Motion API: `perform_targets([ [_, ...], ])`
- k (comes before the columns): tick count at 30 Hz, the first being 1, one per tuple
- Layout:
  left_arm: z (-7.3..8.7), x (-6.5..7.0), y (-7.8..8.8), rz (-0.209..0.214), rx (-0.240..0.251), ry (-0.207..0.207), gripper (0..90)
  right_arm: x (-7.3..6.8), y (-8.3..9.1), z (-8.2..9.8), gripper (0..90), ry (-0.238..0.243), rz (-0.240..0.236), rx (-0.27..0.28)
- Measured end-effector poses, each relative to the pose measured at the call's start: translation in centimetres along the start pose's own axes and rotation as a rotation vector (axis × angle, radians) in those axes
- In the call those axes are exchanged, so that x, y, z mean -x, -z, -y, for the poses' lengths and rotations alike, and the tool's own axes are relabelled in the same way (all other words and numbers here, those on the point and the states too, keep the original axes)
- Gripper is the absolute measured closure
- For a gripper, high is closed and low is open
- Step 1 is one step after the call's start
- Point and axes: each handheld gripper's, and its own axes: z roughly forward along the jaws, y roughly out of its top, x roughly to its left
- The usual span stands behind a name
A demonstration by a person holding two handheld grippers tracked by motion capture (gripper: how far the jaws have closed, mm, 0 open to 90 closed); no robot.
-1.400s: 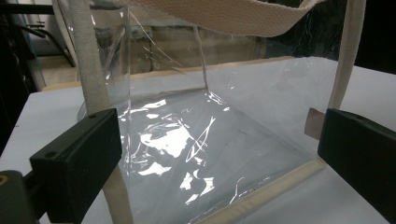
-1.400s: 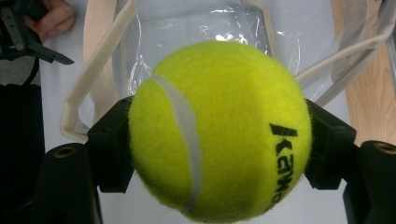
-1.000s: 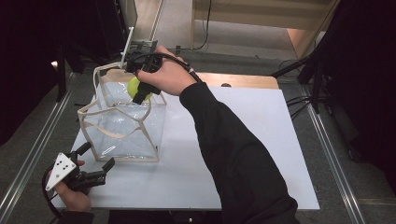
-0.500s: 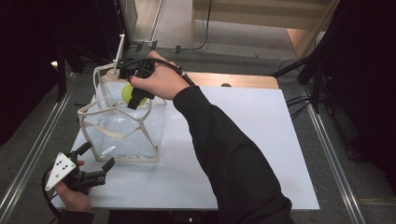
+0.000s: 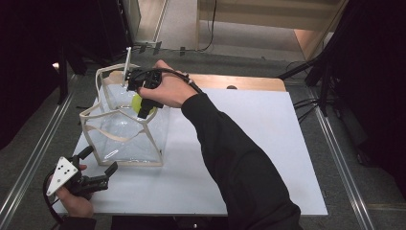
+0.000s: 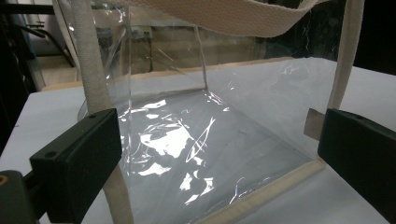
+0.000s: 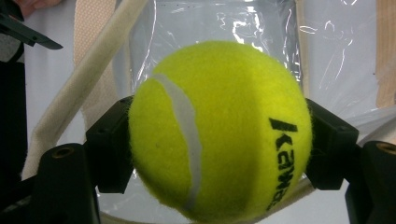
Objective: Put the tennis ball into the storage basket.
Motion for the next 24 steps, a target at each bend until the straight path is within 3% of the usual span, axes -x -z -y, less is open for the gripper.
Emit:
perform_targets([
  [6,0.0,0.0,0.0,0.000,0.000,-0.001,0.0,-0.2,0.7,0.6,9.7,-0.006,-0.018,0.051],
  [11,0.0,0.0,0.0,0.001,-0.001,-0.001,0.0,-0.3,1.9,1.2,7.6,-0.019,0.004,0.095],
  [14,0.0,0.0,0.0,0.001,-0.001,-0.001,0.0,-0.2,2.4,1.8,1.9,-0.032,0.006,0.133],
  [24,0.0,0.1,0.0,-0.001,0.000,0.001,0.0,0.2,3.0,4.3,0.3,-0.079,0.019,0.210],
])
